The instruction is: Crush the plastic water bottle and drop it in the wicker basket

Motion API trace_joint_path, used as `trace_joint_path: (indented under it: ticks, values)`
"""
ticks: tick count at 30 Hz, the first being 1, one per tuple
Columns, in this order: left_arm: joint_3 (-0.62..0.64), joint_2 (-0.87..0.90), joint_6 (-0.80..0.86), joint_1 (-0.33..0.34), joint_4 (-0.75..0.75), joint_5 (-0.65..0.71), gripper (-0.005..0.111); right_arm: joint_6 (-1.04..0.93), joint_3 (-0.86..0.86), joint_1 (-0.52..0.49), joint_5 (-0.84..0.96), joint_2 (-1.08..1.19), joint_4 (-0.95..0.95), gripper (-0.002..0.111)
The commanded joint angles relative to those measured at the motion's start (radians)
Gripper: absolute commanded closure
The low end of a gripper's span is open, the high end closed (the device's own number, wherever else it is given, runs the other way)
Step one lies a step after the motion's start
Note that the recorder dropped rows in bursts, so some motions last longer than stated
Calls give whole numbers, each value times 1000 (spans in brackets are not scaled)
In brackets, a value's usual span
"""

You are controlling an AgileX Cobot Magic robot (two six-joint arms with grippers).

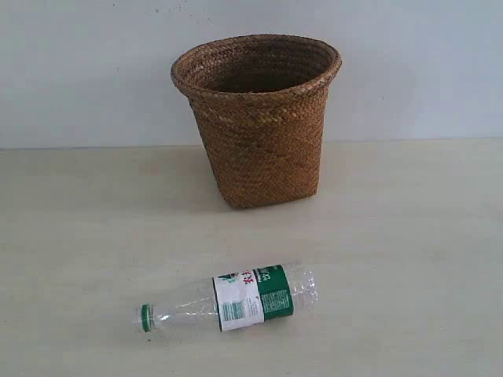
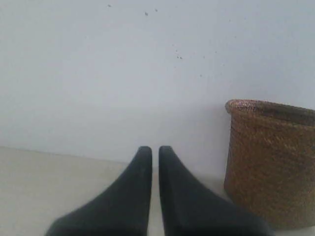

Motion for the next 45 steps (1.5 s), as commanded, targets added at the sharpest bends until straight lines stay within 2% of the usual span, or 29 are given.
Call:
trace_joint_path:
  ticks: [1, 3, 6, 10, 17, 22, 26, 31, 36, 40, 45]
  values:
    - [4, -3, -67, 4, -12, -112, 102, 53, 0, 0, -213, -5, 23, 108]
    - [4, -3, -144, 4, -10, -175, 102, 108, 0, 0, -259, -5, 23, 108]
    - [-4, -3, -188, 4, 6, -213, 102, 132, -38, 0, -230, -5, 23, 108]
    - [-92, 78, -191, 4, 6, -223, 102, 112, -137, 0, -228, 48, 23, 108]
    - [-263, 348, -191, 4, 55, -296, 102, 41, -329, 0, -228, 296, 23, 108]
    - [-401, 558, -198, 4, 56, -298, 102, 28, -452, 0, -228, 478, 23, 108]
    - [-495, 738, -194, 4, 116, -281, 102, 18, -535, 0, -220, 632, 23, 108]
    - [-617, 926, -196, 4, 287, -153, 102, -7, -625, 0, -198, 788, 8, 108]
    - [-722, 1060, -194, -3, 425, 53, 102, -109, -747, 0, -55, 942, -1, 108]
    - [-788, 1126, -137, -43, 447, 186, 102, -182, -848, 0, 87, 1034, -1, 108]
    - [-874, 1228, 108, -154, 384, 392, 102, -274, -970, 9, 300, 1162, 2, 108]
